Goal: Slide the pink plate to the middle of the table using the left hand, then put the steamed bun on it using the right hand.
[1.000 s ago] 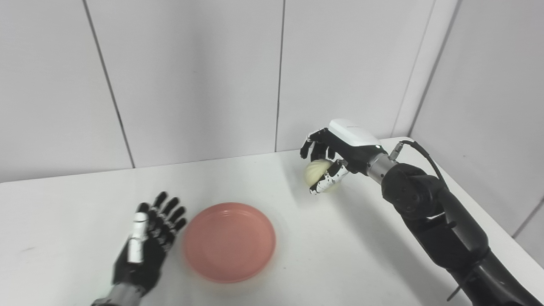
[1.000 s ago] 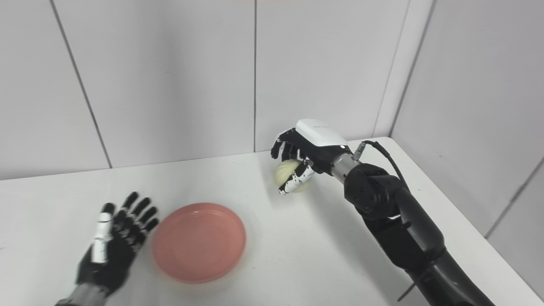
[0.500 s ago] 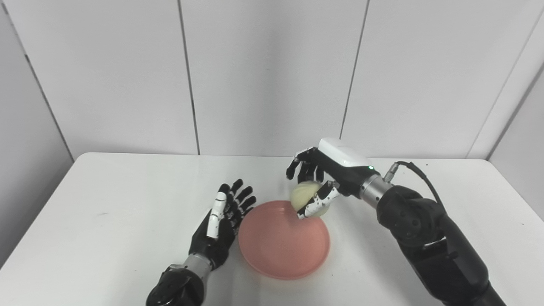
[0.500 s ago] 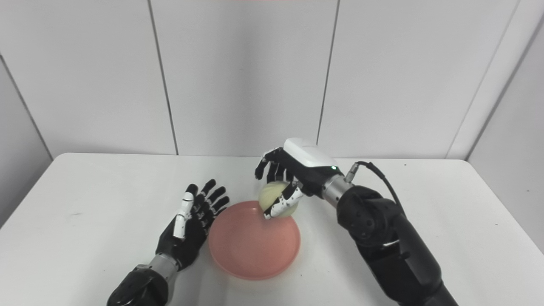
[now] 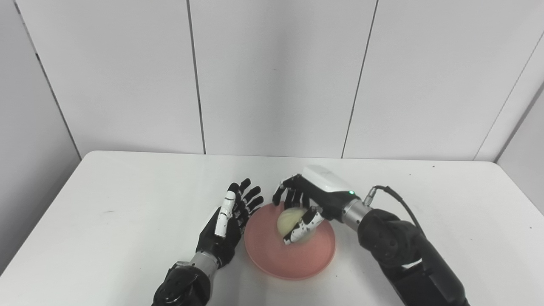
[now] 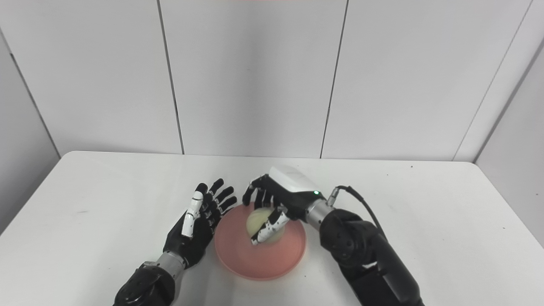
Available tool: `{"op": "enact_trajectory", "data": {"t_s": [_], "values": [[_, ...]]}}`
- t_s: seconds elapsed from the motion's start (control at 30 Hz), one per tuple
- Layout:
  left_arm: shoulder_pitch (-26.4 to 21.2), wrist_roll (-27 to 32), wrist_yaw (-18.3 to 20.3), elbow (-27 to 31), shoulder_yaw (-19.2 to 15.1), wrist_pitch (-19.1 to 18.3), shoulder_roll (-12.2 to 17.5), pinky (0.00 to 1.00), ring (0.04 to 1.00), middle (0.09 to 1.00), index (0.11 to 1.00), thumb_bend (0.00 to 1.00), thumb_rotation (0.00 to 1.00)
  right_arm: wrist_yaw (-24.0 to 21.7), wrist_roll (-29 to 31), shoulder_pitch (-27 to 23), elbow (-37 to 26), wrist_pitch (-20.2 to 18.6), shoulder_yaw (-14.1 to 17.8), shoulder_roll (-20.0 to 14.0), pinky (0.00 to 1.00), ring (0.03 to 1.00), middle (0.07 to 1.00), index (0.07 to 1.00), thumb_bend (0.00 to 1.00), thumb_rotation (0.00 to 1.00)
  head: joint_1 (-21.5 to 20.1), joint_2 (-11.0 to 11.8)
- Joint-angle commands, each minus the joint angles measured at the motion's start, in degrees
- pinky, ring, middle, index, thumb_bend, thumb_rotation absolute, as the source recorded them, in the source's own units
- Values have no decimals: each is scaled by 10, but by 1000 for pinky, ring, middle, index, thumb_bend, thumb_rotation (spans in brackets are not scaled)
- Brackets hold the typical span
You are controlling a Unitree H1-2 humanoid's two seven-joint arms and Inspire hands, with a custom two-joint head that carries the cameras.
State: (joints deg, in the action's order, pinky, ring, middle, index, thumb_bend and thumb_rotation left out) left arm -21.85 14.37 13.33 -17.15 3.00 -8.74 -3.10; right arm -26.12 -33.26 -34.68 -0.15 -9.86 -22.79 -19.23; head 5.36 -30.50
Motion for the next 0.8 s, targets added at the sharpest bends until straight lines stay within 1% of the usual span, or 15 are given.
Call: {"op": "enact_trajectory", "data": {"t_s": [0.0, 0.2, 0.33, 0.47, 0.53, 0.57, 0.6, 0.63, 0.67, 0.73, 0.77], "values": [[28, -14, -14, -21, 6, -53, 0, 942, 946, 960, 993, 615, 1000, 17, -10, -19, 1, 23, 1, 2, 356, 420, 430, 539, 513, 0, 0, 0], [34, -12, -16, -6, 5, -62, 0, 948, 950, 964, 999, 614, 1000, 29, -13, -11, 31, 41, -8, 9, 337, 404, 419, 537, 513, 0, -2, -8], [35, -12, -17, -2, 6, -66, 0, 949, 951, 964, 999, 619, 999, 39, -15, -6, 48, 52, -13, 14, 350, 422, 426, 537, 514, 0, -1, -10], [34, -11, -18, -4, 4, -67, -2, 954, 952, 966, 1000, 621, 995, 49, -20, -6, 72, 68, -20, 21, 386, 454, 442, 530, 517, 0, 0, -10], [34, -11, -19, -3, 4, -68, -3, 950, 949, 963, 999, 620, 989, 53, -24, -7, 83, 73, -25, 24, 329, 401, 415, 531, 514, 0, 2, -10], [34, -11, -19, -3, 5, -68, -3, 951, 949, 963, 999, 620, 992, 55, -25, -7, 86, 75, -27, 25, 299, 375, 453, 506, 519, 0, 2, -10], [33, -11, -18, -3, 5, -68, -2, 951, 949, 963, 999, 620, 994, 59, -28, -8, 91, 78, -30, 26, 289, 366, 466, 497, 521, 0, 2, -10], [33, -11, -18, -4, 6, -67, -2, 954, 951, 964, 998, 623, 994, 61, -31, -9, 94, 79, -32, 27, 296, 376, 428, 514, 517, 0, 2, -10], [32, -11, -18, -4, 5, -67, -2, 955, 952, 965, 998, 623, 993, 61, -36, -10, 93, 76, -35, 27, 316, 397, 422, 521, 516, 0, 2, -11], [32, -11, -18, -3, 6, -68, -2, 957, 954, 966, 999, 623, 992, 54, -46, -12, 85, 64, -38, 25, 392, 468, 440, 529, 517, 0, 3, -11], [32, -11, -19, -2, 6, -69, -2, 958, 954, 967, 999, 623, 992, 52, -55, -12, 78, 58, -40, 23, 411, 485, 445, 532, 517, 0, 4, -11]]}}
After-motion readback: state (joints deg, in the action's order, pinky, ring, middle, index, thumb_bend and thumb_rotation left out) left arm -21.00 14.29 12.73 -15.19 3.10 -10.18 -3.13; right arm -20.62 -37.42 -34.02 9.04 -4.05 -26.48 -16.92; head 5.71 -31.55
